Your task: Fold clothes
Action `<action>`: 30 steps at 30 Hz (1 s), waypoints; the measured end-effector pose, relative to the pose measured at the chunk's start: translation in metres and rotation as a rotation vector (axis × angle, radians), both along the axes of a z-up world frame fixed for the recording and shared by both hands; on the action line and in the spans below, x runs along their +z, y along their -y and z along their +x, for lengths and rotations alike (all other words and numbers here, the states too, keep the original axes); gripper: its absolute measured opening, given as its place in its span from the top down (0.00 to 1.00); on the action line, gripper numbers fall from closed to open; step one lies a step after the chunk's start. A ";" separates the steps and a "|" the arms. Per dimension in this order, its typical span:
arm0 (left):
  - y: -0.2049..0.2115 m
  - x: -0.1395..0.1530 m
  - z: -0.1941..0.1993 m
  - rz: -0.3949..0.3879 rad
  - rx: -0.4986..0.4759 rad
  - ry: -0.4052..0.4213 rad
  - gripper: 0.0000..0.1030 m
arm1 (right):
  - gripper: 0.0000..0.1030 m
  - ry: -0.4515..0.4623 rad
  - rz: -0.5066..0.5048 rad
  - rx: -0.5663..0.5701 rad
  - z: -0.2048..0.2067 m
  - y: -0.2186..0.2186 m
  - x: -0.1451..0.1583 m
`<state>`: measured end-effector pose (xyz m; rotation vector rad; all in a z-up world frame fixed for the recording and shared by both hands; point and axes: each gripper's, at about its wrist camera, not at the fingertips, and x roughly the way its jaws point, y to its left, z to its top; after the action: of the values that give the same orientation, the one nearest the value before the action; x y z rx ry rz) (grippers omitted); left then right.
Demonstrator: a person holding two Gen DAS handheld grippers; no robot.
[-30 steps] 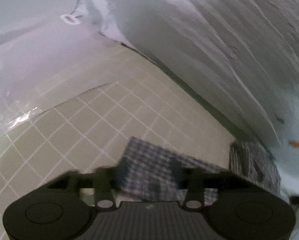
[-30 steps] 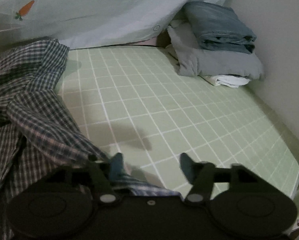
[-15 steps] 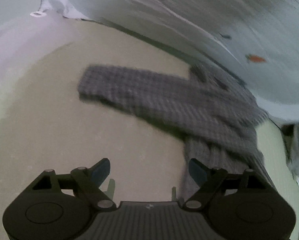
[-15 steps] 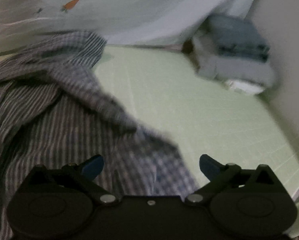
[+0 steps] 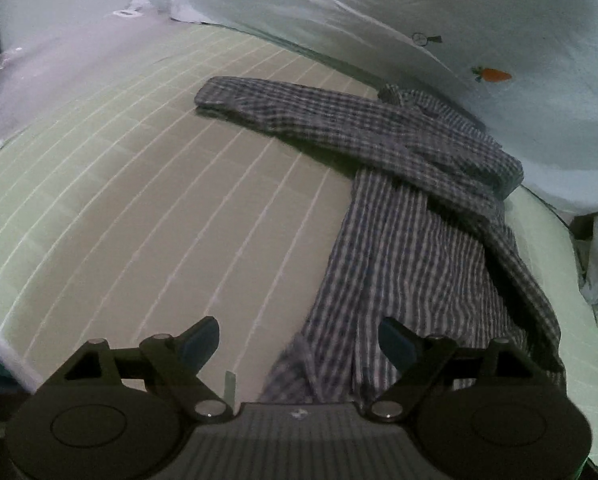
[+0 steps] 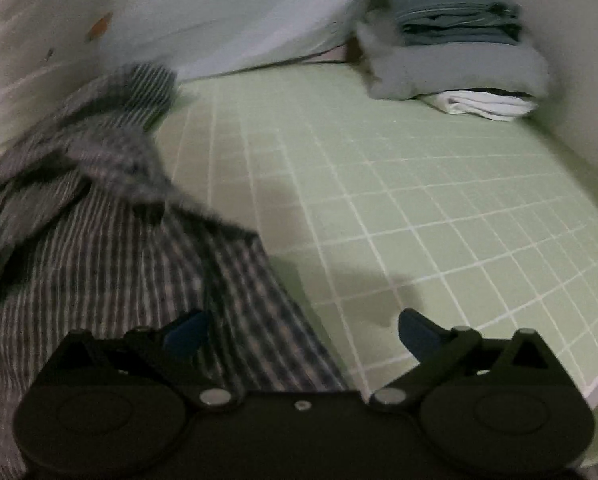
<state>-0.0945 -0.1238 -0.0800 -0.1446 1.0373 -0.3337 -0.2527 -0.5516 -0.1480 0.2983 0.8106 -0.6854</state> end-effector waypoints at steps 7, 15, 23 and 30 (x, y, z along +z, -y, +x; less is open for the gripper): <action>-0.001 -0.001 -0.043 0.018 0.035 0.004 0.15 | 0.41 0.003 0.023 0.106 -0.007 0.002 -0.003; -0.010 -0.001 -0.042 0.032 0.010 0.010 0.15 | 0.98 0.024 0.024 0.115 -0.021 -0.008 0.007; -0.049 -0.004 -0.025 0.050 -0.094 0.013 0.15 | 0.99 0.090 -0.061 0.011 -0.029 -0.057 0.044; -0.087 -0.005 0.003 0.022 -0.158 0.009 0.15 | 0.99 0.119 -0.098 0.075 -0.004 -0.137 0.060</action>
<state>-0.0910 -0.0372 -0.0850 -0.0411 1.0461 -0.4655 -0.2571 -0.4150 -0.0883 0.2167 0.6697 -0.6292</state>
